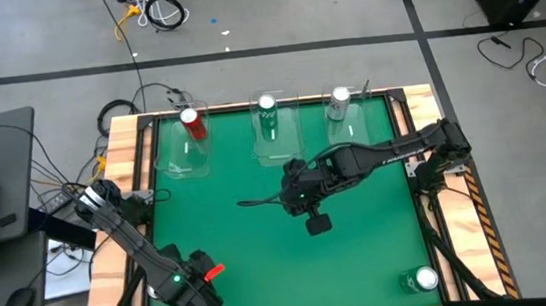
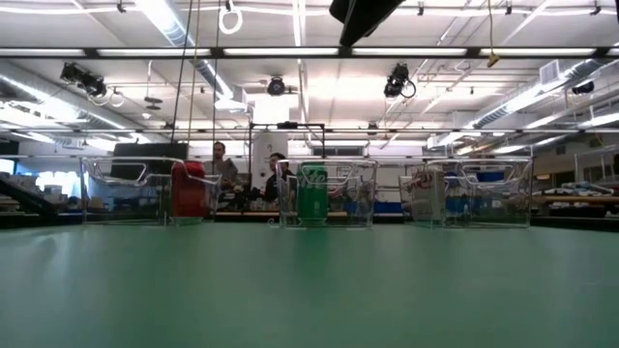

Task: Sort soda cans
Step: Put the white soda can into the right transparent bin

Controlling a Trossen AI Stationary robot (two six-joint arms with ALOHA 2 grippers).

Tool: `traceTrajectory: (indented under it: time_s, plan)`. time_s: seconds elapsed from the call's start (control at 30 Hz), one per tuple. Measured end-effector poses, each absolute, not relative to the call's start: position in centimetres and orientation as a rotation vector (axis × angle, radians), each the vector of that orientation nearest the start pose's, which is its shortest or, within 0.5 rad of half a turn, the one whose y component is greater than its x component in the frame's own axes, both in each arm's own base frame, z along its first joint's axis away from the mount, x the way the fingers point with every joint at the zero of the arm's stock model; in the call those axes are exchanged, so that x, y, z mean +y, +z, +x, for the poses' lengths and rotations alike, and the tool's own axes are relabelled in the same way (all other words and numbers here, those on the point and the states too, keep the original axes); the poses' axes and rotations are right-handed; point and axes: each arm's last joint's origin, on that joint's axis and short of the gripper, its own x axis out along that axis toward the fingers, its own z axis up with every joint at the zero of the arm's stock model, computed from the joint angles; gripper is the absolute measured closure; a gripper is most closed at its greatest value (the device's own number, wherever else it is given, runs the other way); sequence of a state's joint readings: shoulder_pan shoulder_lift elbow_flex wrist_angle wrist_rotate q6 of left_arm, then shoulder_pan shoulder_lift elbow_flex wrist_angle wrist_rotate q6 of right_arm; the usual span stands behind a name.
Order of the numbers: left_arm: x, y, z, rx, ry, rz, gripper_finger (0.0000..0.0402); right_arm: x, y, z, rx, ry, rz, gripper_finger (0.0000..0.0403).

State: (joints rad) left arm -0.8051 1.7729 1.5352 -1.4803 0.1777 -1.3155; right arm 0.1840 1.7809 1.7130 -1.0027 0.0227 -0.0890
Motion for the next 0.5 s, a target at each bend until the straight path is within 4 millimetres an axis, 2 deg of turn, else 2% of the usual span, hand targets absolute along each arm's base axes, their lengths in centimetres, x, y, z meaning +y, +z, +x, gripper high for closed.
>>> traceTrajectory:
  time_s: [0.5]
  plan:
    - [-22.4, 25.2, 20.7, 1.834, 0.458, -0.361, 0.0127, 8.2, 32.0, 36.1, 1.056, 0.224, -0.201, 0.0398]
